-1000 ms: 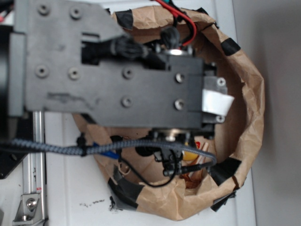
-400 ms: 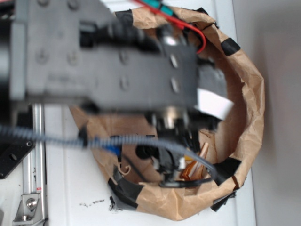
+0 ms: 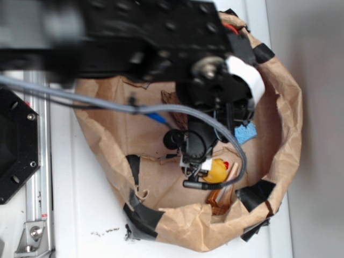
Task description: Grab the yellow duck.
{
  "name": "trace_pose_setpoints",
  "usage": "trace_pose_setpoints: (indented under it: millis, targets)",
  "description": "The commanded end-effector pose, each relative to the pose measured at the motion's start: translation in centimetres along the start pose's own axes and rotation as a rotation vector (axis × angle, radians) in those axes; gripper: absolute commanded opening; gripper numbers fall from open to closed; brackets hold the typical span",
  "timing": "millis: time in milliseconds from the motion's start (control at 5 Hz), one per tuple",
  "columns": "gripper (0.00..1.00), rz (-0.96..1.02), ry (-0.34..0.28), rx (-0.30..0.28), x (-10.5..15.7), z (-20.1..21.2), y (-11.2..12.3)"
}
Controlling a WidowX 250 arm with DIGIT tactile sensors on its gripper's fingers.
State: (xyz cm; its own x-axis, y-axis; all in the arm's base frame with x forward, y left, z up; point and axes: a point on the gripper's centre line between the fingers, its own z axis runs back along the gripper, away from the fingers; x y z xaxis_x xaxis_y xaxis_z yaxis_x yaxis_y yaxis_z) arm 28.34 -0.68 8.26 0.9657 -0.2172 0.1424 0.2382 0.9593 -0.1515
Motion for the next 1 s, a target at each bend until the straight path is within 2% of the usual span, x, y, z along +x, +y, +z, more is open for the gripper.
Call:
trace_pose_setpoints:
  millis: [0, 200, 400, 600, 800]
  targets:
    - [1.0, -0.097, -0.022, 0.091, 2.2, -2.2, -0.8]
    - [1.0, -0.101, -0.042, 0.061, 2.7, -2.2, -1.2]
    - [1.0, -0.12, -0.059, 0.086, 3.2, -1.9, -1.3]
    - [1.0, -0.102, -0.062, 0.087, 3.5, -1.9, -0.8]
    - [1.0, -0.109, -0.05, 0.105, 3.9, -2.8, -0.8]
